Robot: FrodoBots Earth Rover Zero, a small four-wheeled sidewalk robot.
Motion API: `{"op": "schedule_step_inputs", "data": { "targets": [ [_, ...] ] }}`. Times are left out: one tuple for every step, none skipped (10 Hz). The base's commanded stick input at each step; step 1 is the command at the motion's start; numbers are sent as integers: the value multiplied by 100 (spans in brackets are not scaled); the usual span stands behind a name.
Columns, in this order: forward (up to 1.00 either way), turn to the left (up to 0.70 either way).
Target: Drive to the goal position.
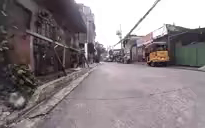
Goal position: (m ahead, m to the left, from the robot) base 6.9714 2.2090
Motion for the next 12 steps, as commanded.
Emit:
{"op": "schedule_step_inputs", "data": {
  "targets": [
    [100, 27],
    [100, 27],
    [100, 27],
    [100, 14],
    [100, 0],
    [100, 0],
    [100, 0],
    [100, 0],
    [100, 0],
    [100, 0],
    [100, 0],
    [100, 0]
  ]
}}
